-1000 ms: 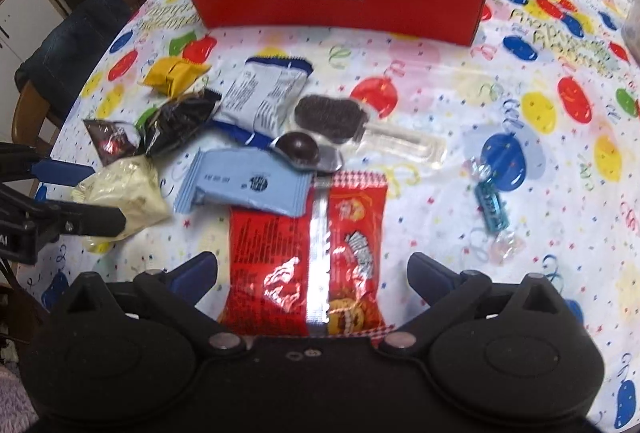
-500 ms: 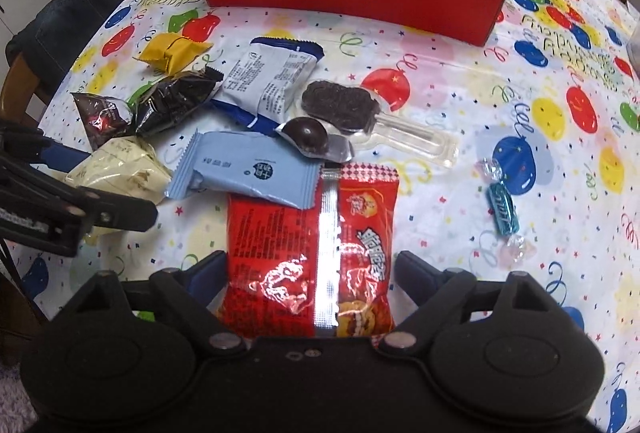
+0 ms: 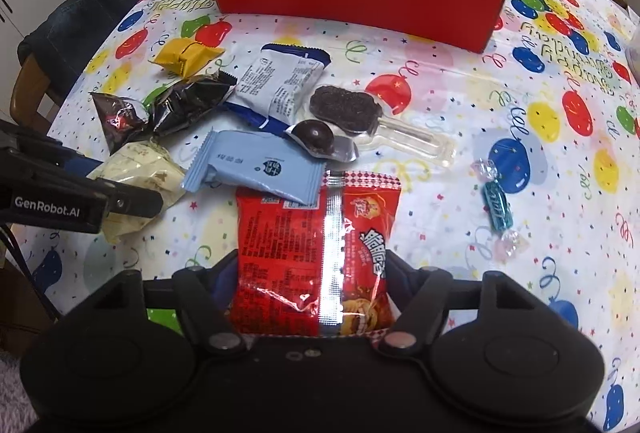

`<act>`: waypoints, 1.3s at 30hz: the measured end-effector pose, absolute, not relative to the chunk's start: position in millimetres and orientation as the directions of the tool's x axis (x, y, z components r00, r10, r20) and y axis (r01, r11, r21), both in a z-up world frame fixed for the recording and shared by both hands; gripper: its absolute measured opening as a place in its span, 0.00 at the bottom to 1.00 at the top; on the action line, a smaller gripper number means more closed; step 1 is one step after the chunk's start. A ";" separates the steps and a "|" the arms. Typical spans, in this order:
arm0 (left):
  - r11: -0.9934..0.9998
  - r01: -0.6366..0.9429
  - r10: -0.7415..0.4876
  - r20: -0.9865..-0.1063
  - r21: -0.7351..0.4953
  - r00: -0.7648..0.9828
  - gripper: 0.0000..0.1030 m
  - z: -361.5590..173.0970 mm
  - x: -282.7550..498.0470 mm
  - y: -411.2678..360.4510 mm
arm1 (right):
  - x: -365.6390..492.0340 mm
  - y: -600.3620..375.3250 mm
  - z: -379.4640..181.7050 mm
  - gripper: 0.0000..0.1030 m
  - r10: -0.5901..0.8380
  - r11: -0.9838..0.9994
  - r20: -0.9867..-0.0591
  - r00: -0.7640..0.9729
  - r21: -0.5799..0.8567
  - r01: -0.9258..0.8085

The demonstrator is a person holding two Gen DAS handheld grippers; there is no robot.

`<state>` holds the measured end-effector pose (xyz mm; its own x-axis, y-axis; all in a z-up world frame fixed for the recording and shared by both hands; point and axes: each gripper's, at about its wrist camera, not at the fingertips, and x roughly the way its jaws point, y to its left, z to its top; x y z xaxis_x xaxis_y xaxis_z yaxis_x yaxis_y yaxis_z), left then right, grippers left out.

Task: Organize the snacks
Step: 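Carry cream pastry pack and red chip bag into the red box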

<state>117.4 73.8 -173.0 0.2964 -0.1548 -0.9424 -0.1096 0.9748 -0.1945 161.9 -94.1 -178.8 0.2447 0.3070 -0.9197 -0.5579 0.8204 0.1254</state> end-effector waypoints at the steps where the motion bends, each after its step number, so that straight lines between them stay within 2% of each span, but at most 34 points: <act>1: 0.974 -0.113 -0.158 -0.942 -0.199 0.295 0.40 -172.9 116.0 73.9 | 161.4 -96.7 -177.8 0.69 0.312 0.820 -0.920 0.238 0.134 -0.556; 9: 0.966 -0.114 -0.183 -0.927 -0.231 0.328 0.39 -157.7 102.2 74.9 | 155.5 -121.6 -160.0 0.69 0.333 0.850 -0.909 0.250 0.174 -0.497; 22: 0.970 -0.086 -0.166 -0.879 -0.227 0.447 0.39 -106.6 98.9 76.6 | 154.7 -131.7 -105.9 0.69 0.376 0.867 -0.839 0.393 0.168 -0.469; 39: 0.982 -0.082 -0.094 -0.817 -0.170 0.569 0.40 -43.2 163.8 74.9 | 219.9 -112.8 -49.7 0.69 0.406 0.854 -0.758 0.511 0.116 -0.507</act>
